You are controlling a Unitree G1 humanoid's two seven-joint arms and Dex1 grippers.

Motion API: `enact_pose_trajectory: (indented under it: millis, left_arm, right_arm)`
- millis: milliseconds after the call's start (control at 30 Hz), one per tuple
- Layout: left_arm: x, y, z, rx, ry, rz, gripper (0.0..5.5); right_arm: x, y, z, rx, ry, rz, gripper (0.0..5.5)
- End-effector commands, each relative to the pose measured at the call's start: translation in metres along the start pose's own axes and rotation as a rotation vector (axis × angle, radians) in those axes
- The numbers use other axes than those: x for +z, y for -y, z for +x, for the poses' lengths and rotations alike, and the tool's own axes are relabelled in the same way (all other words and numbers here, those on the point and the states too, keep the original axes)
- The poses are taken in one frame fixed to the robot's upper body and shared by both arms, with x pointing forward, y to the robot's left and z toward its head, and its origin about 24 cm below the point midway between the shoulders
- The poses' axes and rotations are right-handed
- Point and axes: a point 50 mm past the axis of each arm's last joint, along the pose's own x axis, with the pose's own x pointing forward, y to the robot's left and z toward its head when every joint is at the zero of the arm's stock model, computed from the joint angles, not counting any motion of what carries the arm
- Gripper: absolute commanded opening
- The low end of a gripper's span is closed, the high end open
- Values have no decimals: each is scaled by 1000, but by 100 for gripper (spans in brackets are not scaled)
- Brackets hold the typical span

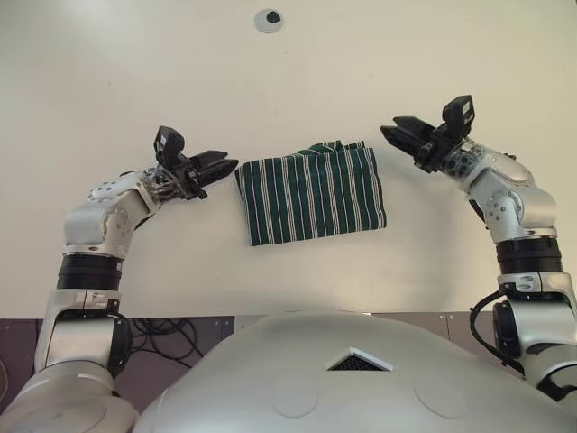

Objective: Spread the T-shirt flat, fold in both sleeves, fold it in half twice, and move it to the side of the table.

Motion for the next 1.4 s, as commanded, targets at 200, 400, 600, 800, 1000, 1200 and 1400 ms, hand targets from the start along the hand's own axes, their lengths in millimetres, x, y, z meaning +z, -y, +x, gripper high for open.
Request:
enact_pose_trajectory:
  millis: [200, 400, 600, 800, 1000, 1200, 1400]
  left_arm:
    - [14, -39, 3, 422, 148, 37, 257]
    - [32, 1, 32, 445, 724, 47, 257]
    - [-1, 14, 61, 479, 756, 36, 257]
    - [9, 9, 61, 514, 869, 49, 257]
    - [18, 19, 48, 538, 1014, 240, 257]
    - [20, 32, 54, 525, 1030, 516, 257]
    - [14, 31, 58, 557, 977, 654, 257]
  right_arm:
    - [-10, -86, 28, 325, 167, -636, 267]
    - [-76, -33, 41, -19, -313, -905, 267]
    - [-36, 86, -57, -904, -224, -532, 267]
    - [12, 80, -51, -1100, 231, -541, 267]
    - [62, -11, 19, -930, 787, -936, 267]
    - [-11, -44, 57, -726, 663, -843, 267]
    - [-23, -52, 69, -631, 641, -850, 267]
